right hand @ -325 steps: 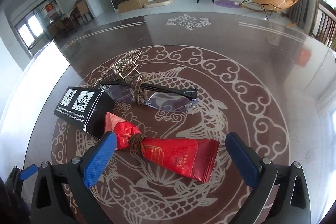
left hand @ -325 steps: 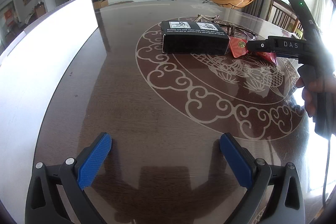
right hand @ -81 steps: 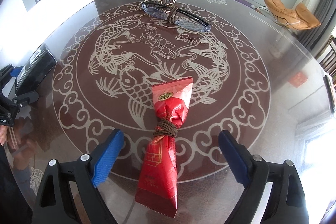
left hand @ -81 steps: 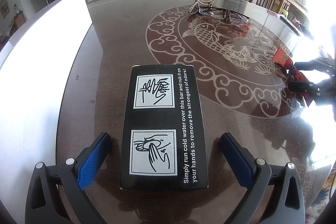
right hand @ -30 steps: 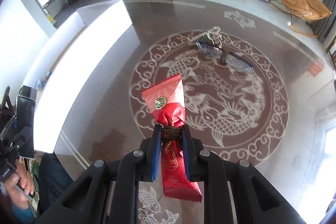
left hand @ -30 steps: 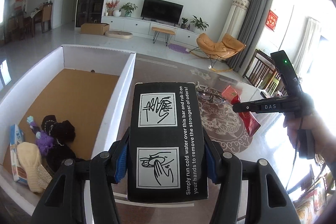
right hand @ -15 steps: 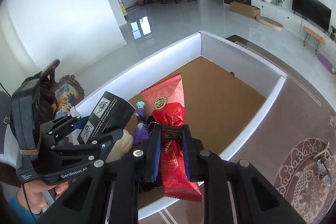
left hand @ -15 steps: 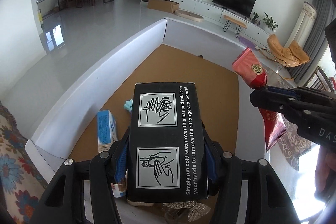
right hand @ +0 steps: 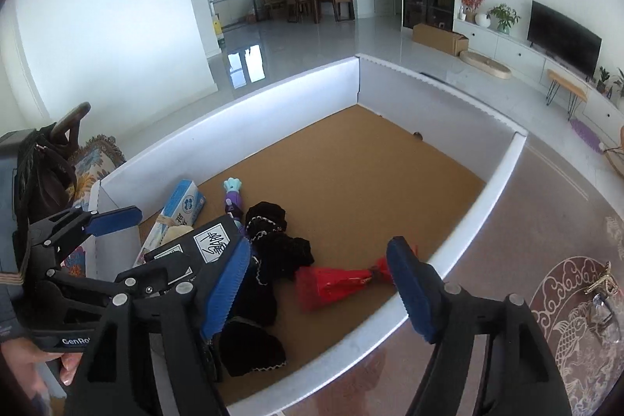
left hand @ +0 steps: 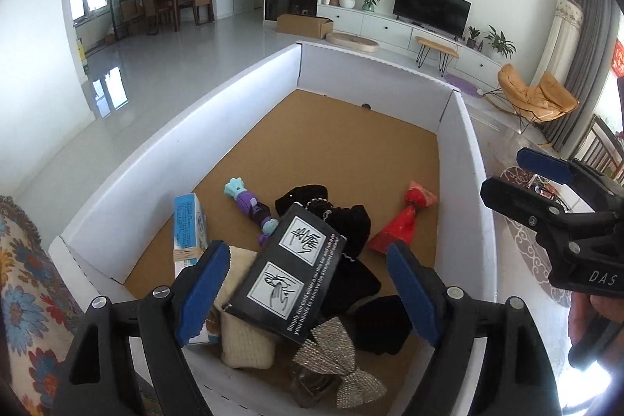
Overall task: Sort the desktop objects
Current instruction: 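Move both empty tools back over the table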
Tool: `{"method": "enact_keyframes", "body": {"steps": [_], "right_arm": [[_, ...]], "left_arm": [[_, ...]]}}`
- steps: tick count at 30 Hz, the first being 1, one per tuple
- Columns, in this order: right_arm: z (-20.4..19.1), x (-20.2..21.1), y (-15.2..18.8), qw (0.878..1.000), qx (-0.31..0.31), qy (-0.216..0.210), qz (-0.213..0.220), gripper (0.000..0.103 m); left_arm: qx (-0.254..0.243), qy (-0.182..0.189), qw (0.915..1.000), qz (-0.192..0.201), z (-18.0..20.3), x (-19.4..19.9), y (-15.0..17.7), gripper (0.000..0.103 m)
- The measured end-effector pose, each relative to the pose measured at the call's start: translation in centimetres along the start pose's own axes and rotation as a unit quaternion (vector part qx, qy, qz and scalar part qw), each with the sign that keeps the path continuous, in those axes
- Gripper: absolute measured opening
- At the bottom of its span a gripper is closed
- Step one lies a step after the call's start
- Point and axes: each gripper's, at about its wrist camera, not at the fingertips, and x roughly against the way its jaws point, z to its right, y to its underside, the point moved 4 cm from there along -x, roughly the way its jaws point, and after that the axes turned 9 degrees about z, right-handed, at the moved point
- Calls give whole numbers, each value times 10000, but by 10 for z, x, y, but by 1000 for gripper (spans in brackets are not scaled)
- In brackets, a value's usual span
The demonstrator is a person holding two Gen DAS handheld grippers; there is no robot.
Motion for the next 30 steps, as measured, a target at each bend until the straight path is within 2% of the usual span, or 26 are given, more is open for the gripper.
{"method": "enact_keyframes", "body": {"steps": [1,3,4,8,11,15,19,22,26,30], "right_arm": [[11,16,6,9996,91,181,200,97],[33,46,24,9968,301,564,475,101],[47,55,35,9953,373,753,485,101],[117,82,106,9884,239,1497,-114,102],[170,108,163,9788,-106,1984,-503,102],[226,140,213,9645,-552,2459,-785,102],[258,161,237,9559,-945,2597,-990,102],[265,163,242,9556,-1175,2498,-1035,102],[273,162,245,9541,-1610,2299,-1047,103],[273,163,245,9524,-1608,2368,-1052,103]], "left_arm": [[-35,129,9999,104,13,7,-3,82],[-150,404,9987,280,42,23,-3,84],[-224,566,9976,335,58,30,-1,88],[-545,1303,9894,333,131,49,15,101],[-957,1642,9818,50,182,39,39,102],[-1493,1529,9758,-460,227,-3,79,102],[-1779,1299,9720,-822,251,-36,101,102],[-1933,1194,9699,-873,263,-53,99,102],[-1927,1078,9716,-855,274,-74,93,102],[-1856,1056,9730,-879,284,-95,89,102]]}}
